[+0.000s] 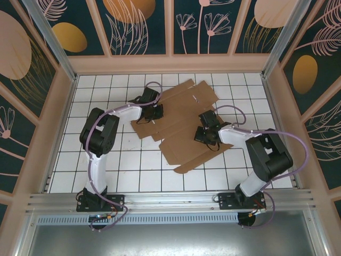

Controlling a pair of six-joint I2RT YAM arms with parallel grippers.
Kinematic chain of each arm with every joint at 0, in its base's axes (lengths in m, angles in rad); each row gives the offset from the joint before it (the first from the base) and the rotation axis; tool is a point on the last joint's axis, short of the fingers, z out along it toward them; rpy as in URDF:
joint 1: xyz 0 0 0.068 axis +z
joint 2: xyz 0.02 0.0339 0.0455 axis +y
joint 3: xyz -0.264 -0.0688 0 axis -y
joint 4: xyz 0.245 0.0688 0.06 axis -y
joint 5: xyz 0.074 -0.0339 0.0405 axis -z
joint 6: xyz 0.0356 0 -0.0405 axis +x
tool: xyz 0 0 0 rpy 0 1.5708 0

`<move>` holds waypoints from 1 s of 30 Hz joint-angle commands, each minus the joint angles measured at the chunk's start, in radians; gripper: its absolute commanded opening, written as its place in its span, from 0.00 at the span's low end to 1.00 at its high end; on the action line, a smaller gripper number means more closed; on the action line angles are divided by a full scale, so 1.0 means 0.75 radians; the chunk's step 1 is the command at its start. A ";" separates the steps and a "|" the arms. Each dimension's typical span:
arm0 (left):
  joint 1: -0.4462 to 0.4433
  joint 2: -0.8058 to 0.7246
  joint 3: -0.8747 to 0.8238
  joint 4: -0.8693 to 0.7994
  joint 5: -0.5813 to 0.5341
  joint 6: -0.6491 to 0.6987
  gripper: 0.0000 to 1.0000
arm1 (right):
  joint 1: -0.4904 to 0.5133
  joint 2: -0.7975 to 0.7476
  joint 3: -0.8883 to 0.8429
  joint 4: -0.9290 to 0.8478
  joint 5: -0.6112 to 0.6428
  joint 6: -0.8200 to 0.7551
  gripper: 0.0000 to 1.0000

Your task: Fold the paper box

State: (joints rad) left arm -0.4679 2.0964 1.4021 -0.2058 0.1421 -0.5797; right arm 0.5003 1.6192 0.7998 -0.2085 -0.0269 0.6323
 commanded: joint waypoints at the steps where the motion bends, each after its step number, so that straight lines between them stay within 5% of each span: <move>1: -0.006 0.048 0.032 -0.120 -0.050 -0.004 0.00 | -0.026 0.114 0.040 -0.048 0.100 0.017 0.00; 11: 0.001 -0.074 -0.154 -0.117 -0.108 -0.011 0.00 | -0.092 0.279 0.170 -0.033 0.008 -0.029 0.00; 21: 0.012 -0.130 -0.252 -0.077 0.004 -0.053 0.00 | -0.166 0.255 0.138 -0.025 0.029 -0.066 0.00; 30: 0.141 -0.081 -0.115 -0.126 0.000 -0.046 0.00 | 0.009 0.107 0.018 -0.053 -0.022 -0.061 0.00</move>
State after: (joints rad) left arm -0.4149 1.9980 1.2514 -0.2230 0.1646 -0.6102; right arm 0.4496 1.7222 0.8822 -0.1158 -0.0460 0.5972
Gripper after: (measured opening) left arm 0.059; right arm 0.048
